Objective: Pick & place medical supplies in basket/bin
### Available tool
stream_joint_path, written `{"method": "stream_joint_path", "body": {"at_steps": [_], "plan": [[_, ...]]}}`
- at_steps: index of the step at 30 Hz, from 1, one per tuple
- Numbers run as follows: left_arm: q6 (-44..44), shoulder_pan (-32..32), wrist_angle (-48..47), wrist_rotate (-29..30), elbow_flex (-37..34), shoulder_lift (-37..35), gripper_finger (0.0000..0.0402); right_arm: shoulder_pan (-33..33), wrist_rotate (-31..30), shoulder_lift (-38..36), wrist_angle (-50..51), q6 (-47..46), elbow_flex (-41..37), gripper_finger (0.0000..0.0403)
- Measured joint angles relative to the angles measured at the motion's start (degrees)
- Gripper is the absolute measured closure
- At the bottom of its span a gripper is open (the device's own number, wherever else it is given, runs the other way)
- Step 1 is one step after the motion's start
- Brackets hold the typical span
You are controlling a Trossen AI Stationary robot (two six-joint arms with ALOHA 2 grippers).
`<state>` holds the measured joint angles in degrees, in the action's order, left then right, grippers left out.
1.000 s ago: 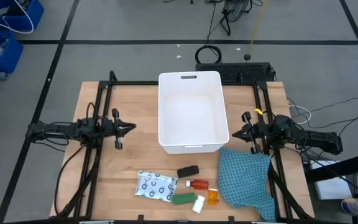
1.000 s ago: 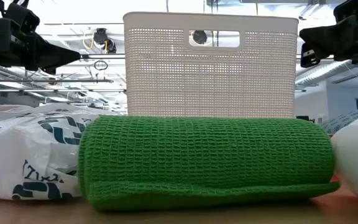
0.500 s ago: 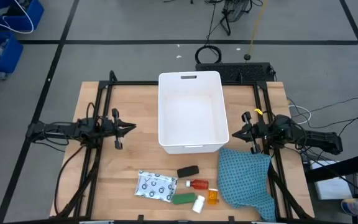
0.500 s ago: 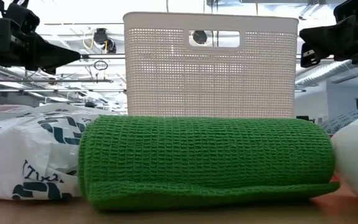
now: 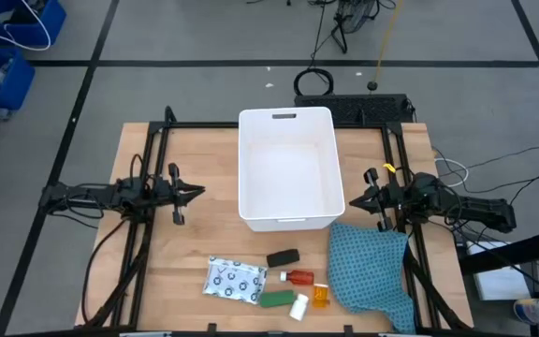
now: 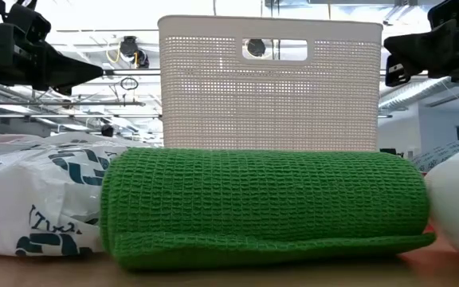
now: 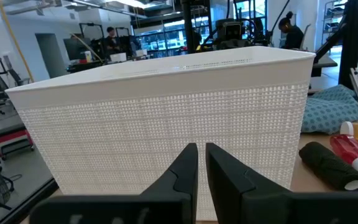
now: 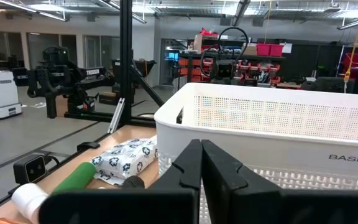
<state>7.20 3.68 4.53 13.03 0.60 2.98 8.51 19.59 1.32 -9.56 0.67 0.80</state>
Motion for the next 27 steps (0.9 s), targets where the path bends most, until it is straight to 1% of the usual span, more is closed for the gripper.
{"method": "stream_joint_path", "body": {"at_steps": [25, 27], "plan": [[0.0, 0.0, 0.0, 0.0, 0.0, 0.0, 0.0364, 0.0, 0.0, 0.0, 0.0, 0.1, 0.0, 0.0403], [0.0, 0.0, 0.0, 0.0, 0.0, 0.0, 0.0364, 0.0, -0.1, 0.0, -0.1, 2.6, 0.0, 0.0403]]}}
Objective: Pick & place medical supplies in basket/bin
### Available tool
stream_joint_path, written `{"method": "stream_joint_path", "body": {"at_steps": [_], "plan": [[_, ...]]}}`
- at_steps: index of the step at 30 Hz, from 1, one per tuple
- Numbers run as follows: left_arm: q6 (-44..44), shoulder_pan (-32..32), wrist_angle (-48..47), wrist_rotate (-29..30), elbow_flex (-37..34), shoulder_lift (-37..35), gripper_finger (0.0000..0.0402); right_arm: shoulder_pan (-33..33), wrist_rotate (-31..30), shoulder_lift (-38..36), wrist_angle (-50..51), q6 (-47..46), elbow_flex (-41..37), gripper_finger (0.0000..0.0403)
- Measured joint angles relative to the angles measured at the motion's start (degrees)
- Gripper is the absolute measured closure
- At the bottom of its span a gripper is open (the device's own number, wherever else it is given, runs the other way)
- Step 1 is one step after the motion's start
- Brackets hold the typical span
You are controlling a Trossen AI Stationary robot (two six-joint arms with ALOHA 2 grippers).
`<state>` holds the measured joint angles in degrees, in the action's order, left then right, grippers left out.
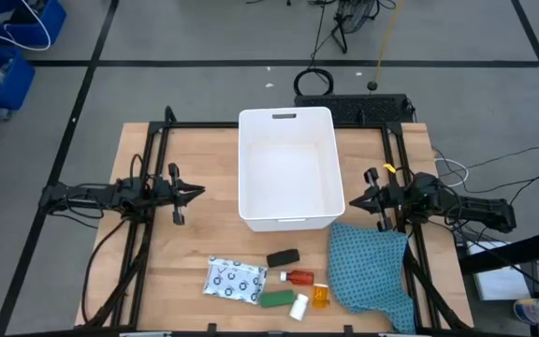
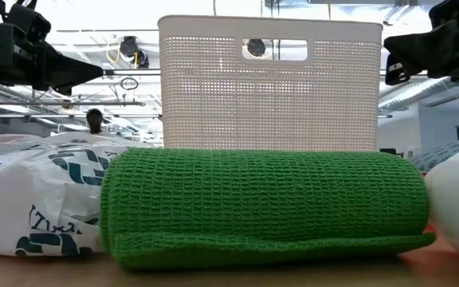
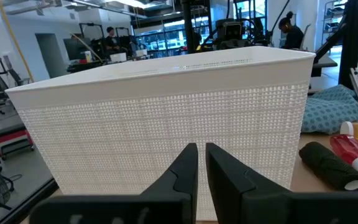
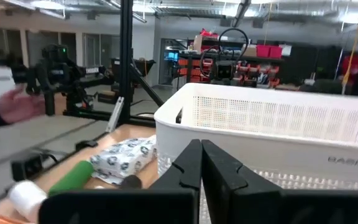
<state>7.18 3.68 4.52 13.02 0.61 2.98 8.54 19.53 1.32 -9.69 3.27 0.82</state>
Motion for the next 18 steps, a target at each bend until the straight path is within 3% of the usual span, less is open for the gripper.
{"method": "stream_joint_path", "body": {"at_steps": [10, 18], "plan": [[-1.1, 0.0, 0.0, 0.0, 0.0, 0.0, 0.0364, 0.0, 0.0, 0.0, -0.3, 4.9, 0.0, 0.0403], [-15.9, 0.0, 0.8, -1.3, 0.0, 0.0, 0.0364, 0.0, 0.1, 0.0, -0.3, -0.1, 0.0, 0.0403]]}}
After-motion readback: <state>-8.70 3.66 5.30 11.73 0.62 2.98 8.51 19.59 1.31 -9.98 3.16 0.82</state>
